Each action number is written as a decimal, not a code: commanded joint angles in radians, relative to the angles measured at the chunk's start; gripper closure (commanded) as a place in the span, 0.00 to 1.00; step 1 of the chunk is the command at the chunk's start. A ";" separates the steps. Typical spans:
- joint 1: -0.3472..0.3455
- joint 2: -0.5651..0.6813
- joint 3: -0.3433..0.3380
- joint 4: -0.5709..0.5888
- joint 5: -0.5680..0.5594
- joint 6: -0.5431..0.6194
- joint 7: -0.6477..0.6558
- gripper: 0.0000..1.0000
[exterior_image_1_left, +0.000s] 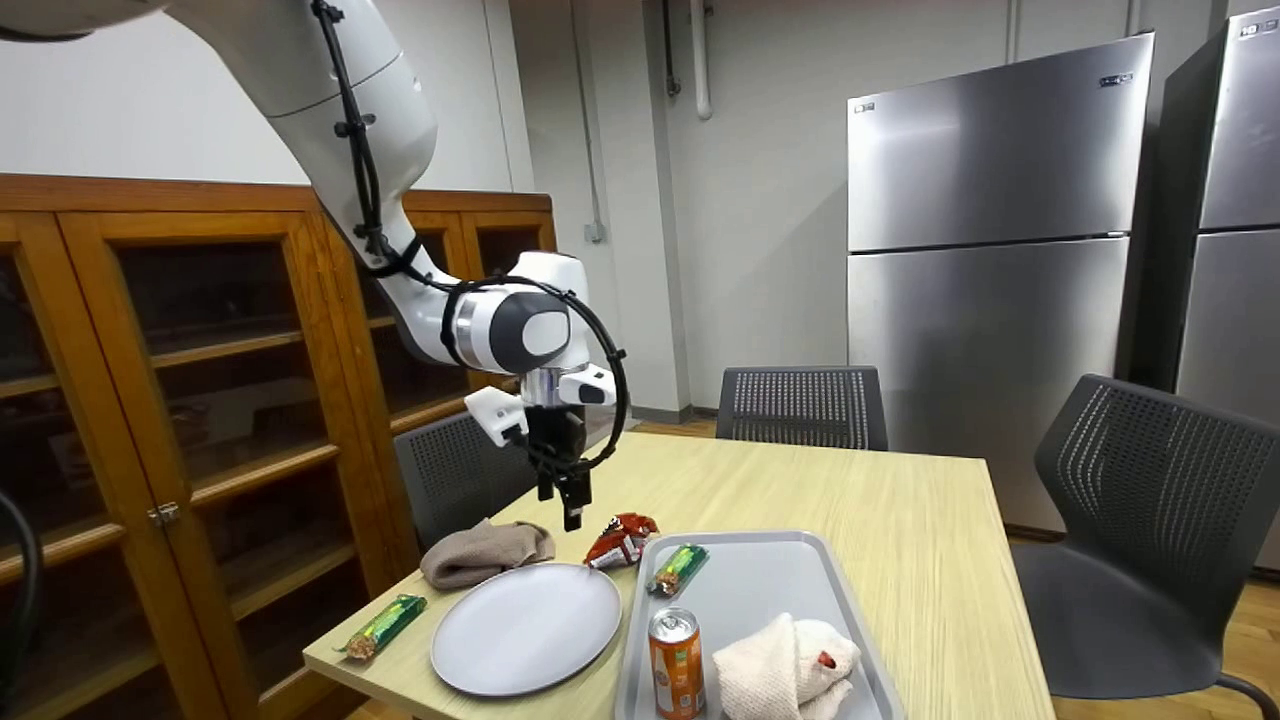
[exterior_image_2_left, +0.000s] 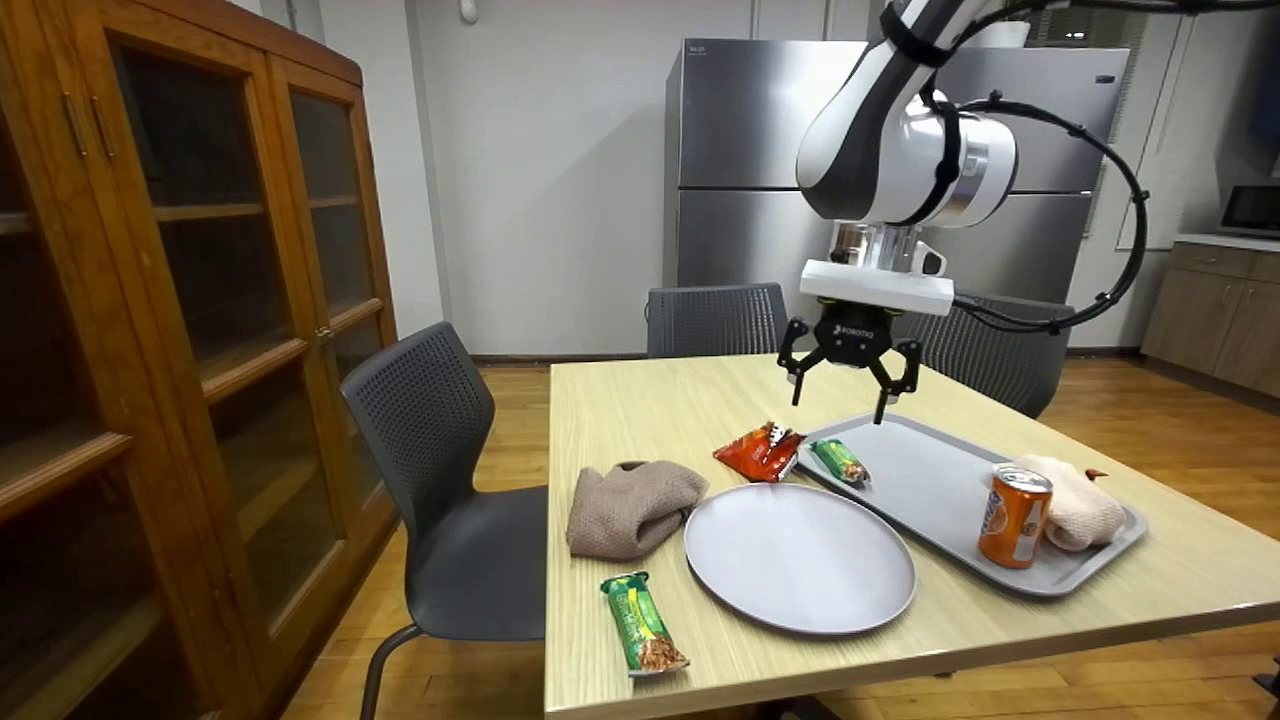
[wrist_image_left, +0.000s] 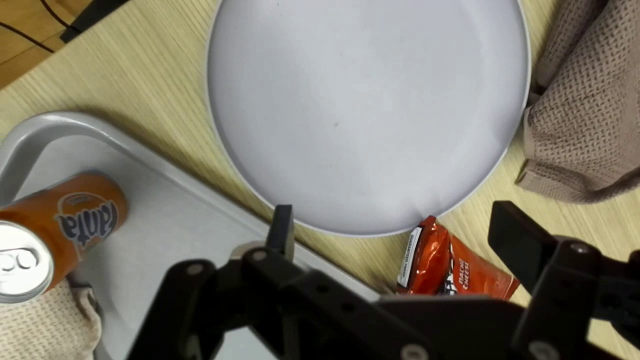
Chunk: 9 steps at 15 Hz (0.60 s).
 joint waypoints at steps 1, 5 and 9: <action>-0.008 -0.052 -0.009 -0.045 -0.008 -0.003 0.043 0.00; -0.015 -0.015 -0.005 -0.016 -0.007 -0.002 0.021 0.00; -0.015 -0.015 -0.005 -0.017 -0.007 -0.002 0.021 0.00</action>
